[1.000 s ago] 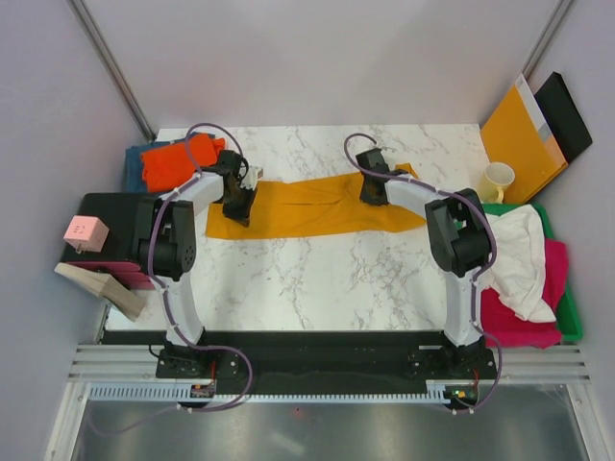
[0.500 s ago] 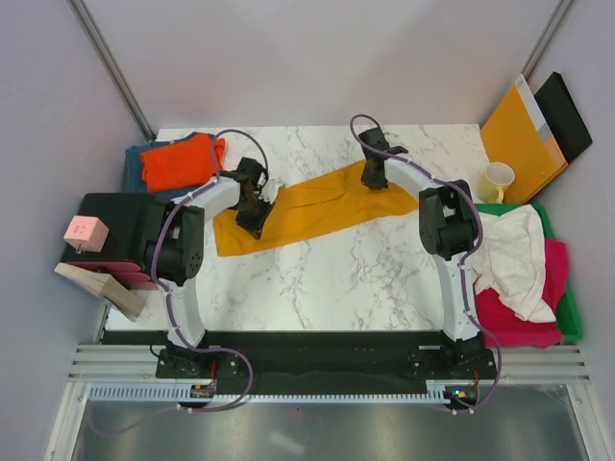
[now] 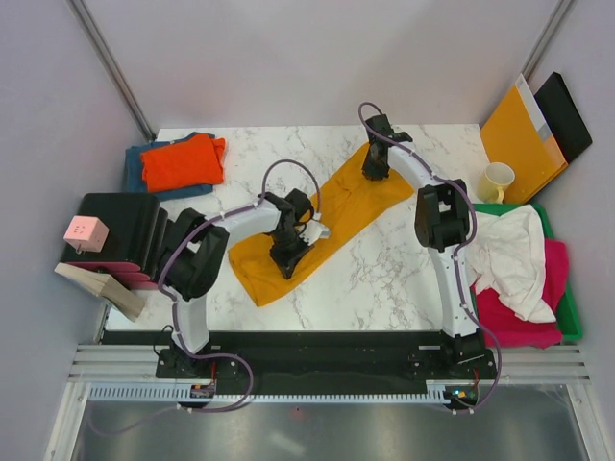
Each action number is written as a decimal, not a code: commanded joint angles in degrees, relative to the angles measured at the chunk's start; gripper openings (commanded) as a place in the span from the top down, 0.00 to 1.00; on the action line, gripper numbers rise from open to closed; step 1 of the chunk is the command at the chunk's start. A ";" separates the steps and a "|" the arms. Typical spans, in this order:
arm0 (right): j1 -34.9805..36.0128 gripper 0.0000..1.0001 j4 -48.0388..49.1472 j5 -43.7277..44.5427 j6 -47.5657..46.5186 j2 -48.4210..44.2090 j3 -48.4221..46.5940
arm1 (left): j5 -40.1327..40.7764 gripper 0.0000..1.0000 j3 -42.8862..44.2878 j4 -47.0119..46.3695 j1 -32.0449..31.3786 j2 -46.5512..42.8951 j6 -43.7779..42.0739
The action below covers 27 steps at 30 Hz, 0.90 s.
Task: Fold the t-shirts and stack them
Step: Rotate the tshirt 100 degrees
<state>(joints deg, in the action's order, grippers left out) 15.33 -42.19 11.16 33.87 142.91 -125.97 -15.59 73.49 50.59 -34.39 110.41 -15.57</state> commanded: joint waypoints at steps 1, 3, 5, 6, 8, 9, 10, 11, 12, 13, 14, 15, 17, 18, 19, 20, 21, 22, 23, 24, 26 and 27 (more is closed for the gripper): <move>-1.01 0.74 -2.19 -3.59 0.06 4.39 -2.43 | -4.09 0.98 -2.22 9.44 -7.87 -0.55 -1.13; -1.01 0.73 -2.28 -4.82 -0.20 4.48 -2.70 | -4.09 0.98 -2.04 9.70 -11.99 0.06 -1.04; -1.01 0.71 -2.98 -6.23 -0.91 4.48 -3.31 | -4.09 0.98 -1.16 10.32 -14.55 1.55 -1.39; -1.01 0.70 -3.07 -6.50 -1.17 4.39 -3.31 | -4.18 0.98 -0.81 10.67 -16.83 2.08 -1.48; -1.01 0.69 -2.89 -6.24 -1.70 2.64 -2.53 | -4.44 0.98 0.51 11.55 -18.86 3.23 -2.09; -1.09 0.69 -2.55 -6.24 -1.79 0.98 -2.18 | -4.27 0.98 0.94 11.72 -20.44 3.23 -2.09; -1.18 0.69 -1.32 -6.50 -2.14 -0.08 -1.82 | -4.18 0.98 1.99 11.73 -20.97 2.97 -2.18; -1.27 0.68 -0.79 -5.89 -2.31 -1.31 -1.04 | -4.27 0.98 2.61 11.64 -21.33 1.92 -2.18; -1.27 0.67 -0.26 -4.84 -2.14 -4.28 -0.51 | -3.92 0.98 3.40 11.38 -21.33 1.13 -2.01; -1.53 0.66 1.83 -4.22 -1.79 -6.22 0.45 | -3.13 0.98 4.80 11.20 -21.16 0.17 -2.01; -1.62 0.62 3.85 -3.08 -1.00 -8.59 4.38 | -1.56 0.96 5.34 10.16 -20.98 -1.24 -2.18; -1.71 0.59 5.88 -2.20 -0.65 -13.92 6.86 | -0.76 0.94 5.87 9.54 -19.94 -4.21 -2.18; -1.80 0.51 11.16 -0.71 0.06 -19.05 13.43 | 0.56 0.88 7.62 8.39 -17.91 -7.21 -2.27; -1.88 0.49 11.69 1.13 0.15 -22.99 14.78 | 0.13 0.87 8.33 8.30 -14.77 -9.49 -2.36; -1.97 0.48 11.70 1.49 0.15 -24.59 15.75 | -0.40 0.85 9.55 8.21 -12.91 -10.56 -2.36; -1.89 0.46 11.61 1.85 -0.03 -26.00 17.93 | -1.88 0.84 10.35 7.95 -10.81 -11.44 -2.44; -1.97 0.46 11.70 1.85 -0.73 -28.80 19.17 | -3.11 0.84 11.22 7.43 -6.09 -12.23 -2.18; -1.89 0.46 11.61 2.02 -0.99 -30.13 20.66 | -3.82 0.84 11.41 6.98 -3.95 -13.45 -2.09; -1.89 0.46 11.70 2.11 -1.00 -31.45 24.33 | -2.70 0.84 11.41 6.02 -2.01 -13.81 -2.01; -1.80 0.47 11.78 2.03 -1.34 -33.90 26.37 | -1.56 0.84 11.15 4.19 1.40 -14.08 -1.48; -1.54 0.52 13.19 2.37 -1.44 -36.11 33.22 | 1.94 0.86 9.48 2.42 4.15 -13.65 -1.92; -1.10 0.55 13.89 3.16 -1.44 -38.04 35.60 | 3.80 0.89 8.69 1.45 5.81 -13.21 -2.00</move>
<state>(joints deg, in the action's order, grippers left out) 13.30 -30.55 11.75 32.86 109.03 -99.46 -16.69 83.88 54.61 -33.19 97.08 -16.19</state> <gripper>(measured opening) 0.496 0.146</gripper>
